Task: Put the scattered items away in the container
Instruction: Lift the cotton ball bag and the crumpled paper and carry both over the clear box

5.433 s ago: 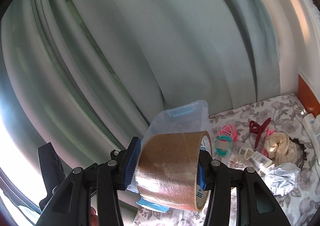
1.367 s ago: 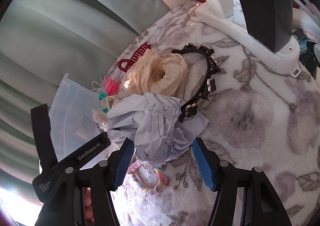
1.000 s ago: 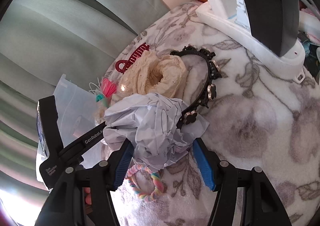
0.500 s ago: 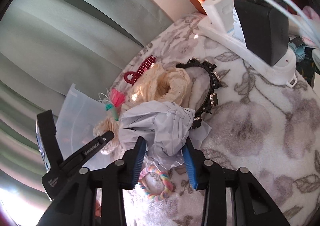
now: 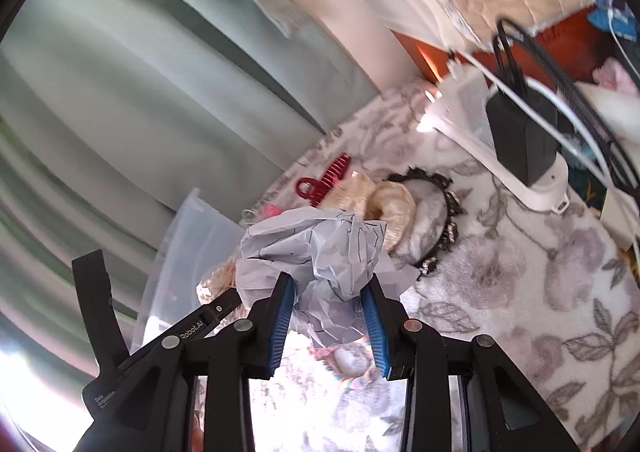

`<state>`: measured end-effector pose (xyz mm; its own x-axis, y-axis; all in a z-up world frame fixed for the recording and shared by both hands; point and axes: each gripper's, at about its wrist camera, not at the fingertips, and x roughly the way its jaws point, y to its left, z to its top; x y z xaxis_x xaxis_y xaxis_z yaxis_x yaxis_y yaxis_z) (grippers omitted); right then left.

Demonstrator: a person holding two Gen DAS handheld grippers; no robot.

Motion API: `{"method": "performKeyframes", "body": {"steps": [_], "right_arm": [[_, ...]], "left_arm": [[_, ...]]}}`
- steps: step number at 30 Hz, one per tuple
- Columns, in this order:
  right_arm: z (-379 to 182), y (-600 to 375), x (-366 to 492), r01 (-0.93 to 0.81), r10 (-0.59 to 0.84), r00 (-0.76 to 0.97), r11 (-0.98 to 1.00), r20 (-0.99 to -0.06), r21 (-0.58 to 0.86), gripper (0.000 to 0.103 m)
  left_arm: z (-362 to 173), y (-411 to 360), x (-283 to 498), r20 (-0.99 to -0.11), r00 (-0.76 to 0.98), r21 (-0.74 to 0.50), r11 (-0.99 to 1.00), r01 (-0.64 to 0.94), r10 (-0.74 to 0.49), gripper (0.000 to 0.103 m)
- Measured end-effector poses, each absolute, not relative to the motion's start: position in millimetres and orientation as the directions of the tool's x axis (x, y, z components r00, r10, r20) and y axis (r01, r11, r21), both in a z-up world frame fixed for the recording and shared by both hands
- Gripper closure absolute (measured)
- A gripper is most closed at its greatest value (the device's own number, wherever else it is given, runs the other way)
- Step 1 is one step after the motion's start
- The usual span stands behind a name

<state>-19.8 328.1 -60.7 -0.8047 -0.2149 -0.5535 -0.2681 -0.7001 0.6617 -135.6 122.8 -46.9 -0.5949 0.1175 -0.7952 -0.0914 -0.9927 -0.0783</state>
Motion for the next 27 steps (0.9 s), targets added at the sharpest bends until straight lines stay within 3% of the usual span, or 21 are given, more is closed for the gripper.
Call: {"method": "performKeyframes", "body": {"steps": [11, 27], "right_arm": [[-13.8, 315.3, 2.7, -0.235, -0.165, -0.848, -0.735, -0.504, 0.636, 0.066], [83.4, 289.3, 30.6, -0.107, -0.119, -0.944, -0.771, -0.307, 0.628, 0.066]], "left_arm": [[19.1, 93.3, -102.3, -0.707, -0.676, -0.198, -0.976, -0.093, 0.208, 0.077], [102.1, 18.7, -52.6, -0.51, -0.823, -0.332, -0.94, -0.082, 0.252, 0.077]]}}
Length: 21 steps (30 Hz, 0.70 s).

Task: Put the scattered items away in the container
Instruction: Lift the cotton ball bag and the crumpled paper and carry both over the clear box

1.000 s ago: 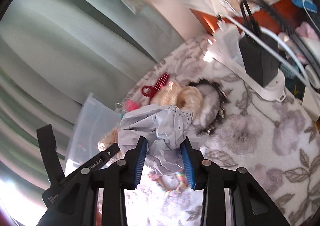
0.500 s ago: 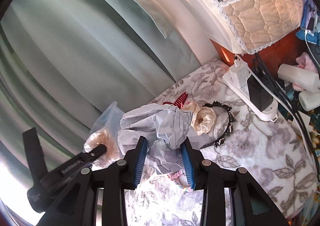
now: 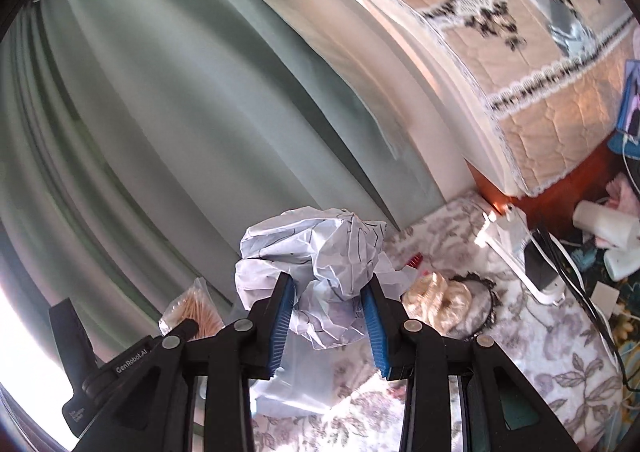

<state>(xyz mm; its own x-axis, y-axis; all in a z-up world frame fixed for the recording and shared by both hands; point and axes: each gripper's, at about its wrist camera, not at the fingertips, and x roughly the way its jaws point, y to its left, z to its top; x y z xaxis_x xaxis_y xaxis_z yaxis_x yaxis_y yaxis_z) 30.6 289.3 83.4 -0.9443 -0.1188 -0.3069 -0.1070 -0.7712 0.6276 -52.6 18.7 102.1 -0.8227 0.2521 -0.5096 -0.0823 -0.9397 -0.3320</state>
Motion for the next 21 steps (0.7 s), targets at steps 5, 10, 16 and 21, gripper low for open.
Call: {"method": "performKeyframes", "body": {"steps": [5, 10, 16, 21], "right_arm": [[102.0, 273.9, 25.2, -0.066, -0.141, -0.95, -0.783, -0.28, 0.618, 0.066], [111.1, 253.5, 18.0, -0.029, -0.172, -0.944, -0.807, -0.281, 0.59, 0.066], [112.2, 228.1, 5.6, 0.008, -0.213, -0.929, -0.829, -0.302, 0.56, 0.066], [110.0, 206.4, -13.1, 0.037, -0.252, -0.908, -0.845, -0.335, 0.534, 0.066]], "left_arm": [[108.9, -5.8, -46.2, -0.482, -0.845, -0.364, -0.93, -0.045, 0.229, 0.077], [106.1, -26.7, -45.6, -0.476, -0.853, -0.397, -0.918, -0.01, 0.215, 0.077], [100.3, -44.9, -50.1, -0.478, -0.856, -0.427, -0.904, 0.03, 0.197, 0.077], [91.0, -61.9, -52.9, -0.479, -0.857, -0.455, -0.889, 0.059, 0.188, 0.077]]}}
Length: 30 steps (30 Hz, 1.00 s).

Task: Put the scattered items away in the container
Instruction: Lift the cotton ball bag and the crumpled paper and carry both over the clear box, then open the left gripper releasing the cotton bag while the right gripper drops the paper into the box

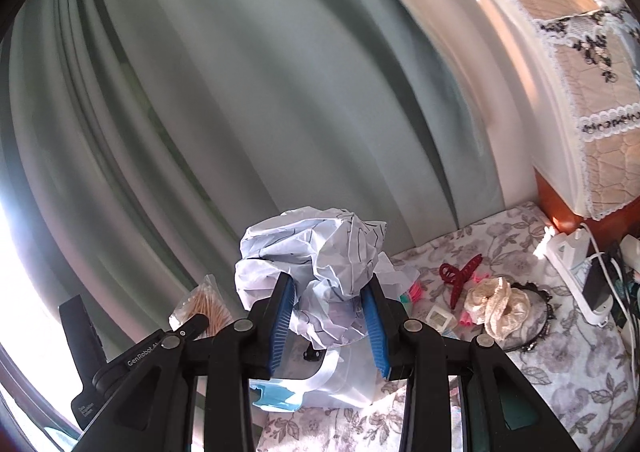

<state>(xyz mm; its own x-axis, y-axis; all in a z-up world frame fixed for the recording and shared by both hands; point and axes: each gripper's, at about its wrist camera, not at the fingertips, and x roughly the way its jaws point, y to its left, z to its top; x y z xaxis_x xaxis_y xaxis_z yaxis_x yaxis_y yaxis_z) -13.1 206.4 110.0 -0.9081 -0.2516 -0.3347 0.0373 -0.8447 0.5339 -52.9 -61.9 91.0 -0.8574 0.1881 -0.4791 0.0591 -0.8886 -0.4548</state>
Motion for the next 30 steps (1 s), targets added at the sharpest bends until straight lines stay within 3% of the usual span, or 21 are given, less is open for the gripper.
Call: {"method": "performKeyframes", "body": {"steps": [30], "right_arm": [[61.1, 123.1, -109.2, 0.109, -0.362, -0.777, -0.883, -0.515, 0.456, 0.066]], "left_arm": [[30.0, -102.0, -93.5, -0.552, -0.809, -0.522, -0.84, 0.148, 0.201, 0.076]]}}
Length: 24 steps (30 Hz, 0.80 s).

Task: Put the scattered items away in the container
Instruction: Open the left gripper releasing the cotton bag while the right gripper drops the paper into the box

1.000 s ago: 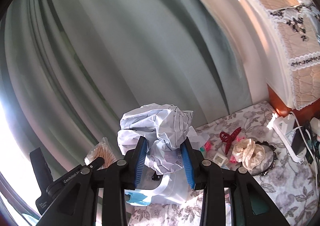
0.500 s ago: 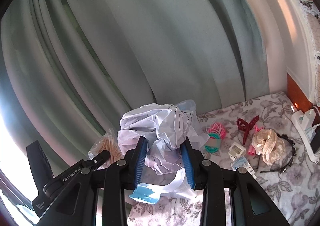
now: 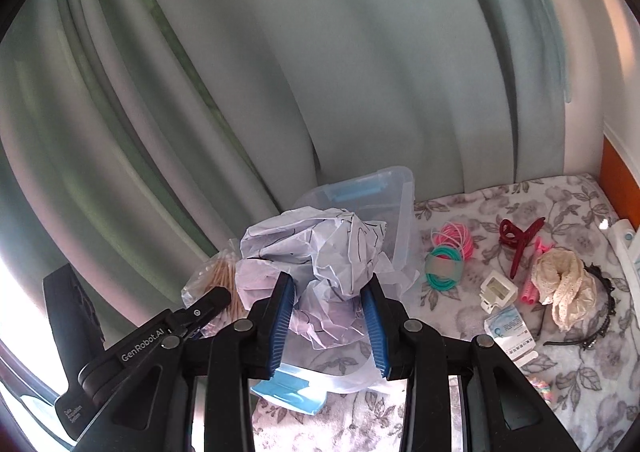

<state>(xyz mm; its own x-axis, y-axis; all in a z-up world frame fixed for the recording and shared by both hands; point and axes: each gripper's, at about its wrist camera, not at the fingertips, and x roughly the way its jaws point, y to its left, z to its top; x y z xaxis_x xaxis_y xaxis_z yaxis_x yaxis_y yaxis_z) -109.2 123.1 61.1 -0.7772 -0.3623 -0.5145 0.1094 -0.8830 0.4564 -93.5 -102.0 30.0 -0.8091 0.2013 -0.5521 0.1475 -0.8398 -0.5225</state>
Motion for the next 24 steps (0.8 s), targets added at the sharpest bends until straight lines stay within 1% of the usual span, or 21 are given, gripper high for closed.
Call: {"method": "performKeyframes", "body": {"steps": [5, 19, 21, 22, 24], "right_arm": [[54.6, 116.2, -120.3, 0.112, -0.374, -0.755, -0.883, -0.538, 0.456, 0.064], [36.0, 113.3, -136.9, 0.087, -0.377, -0.713, -0.884, -0.592, 0.459, 0.062], [35.7, 113.5, -136.5, 0.08, -0.372, -0.713, -0.885, -0.594, 0.458, 0.059], [35.5, 113.8, -136.2, 0.079, -0.37, -0.714, -0.886, -0.594, 0.457, 0.057], [35.0, 113.9, -135.9, 0.082, -0.371, -0.715, -0.886, -0.593, 0.455, 0.054]], "left_arm": [[23.2, -102.9, -99.6, -0.565, -0.801, -0.522, -0.837, 0.164, 0.196, 0.076], [18.3, -108.6, -110.1, -0.576, -0.79, -0.531, -0.831, 0.165, 0.211, 0.074], [17.2, -108.9, -110.9, -0.58, -0.786, -0.531, -0.831, 0.165, 0.214, 0.071], [17.0, -108.9, -110.3, -0.582, -0.784, -0.53, -0.831, 0.165, 0.215, 0.066], [17.2, -108.2, -109.6, -0.583, -0.784, -0.53, -0.832, 0.166, 0.215, 0.064]]}}
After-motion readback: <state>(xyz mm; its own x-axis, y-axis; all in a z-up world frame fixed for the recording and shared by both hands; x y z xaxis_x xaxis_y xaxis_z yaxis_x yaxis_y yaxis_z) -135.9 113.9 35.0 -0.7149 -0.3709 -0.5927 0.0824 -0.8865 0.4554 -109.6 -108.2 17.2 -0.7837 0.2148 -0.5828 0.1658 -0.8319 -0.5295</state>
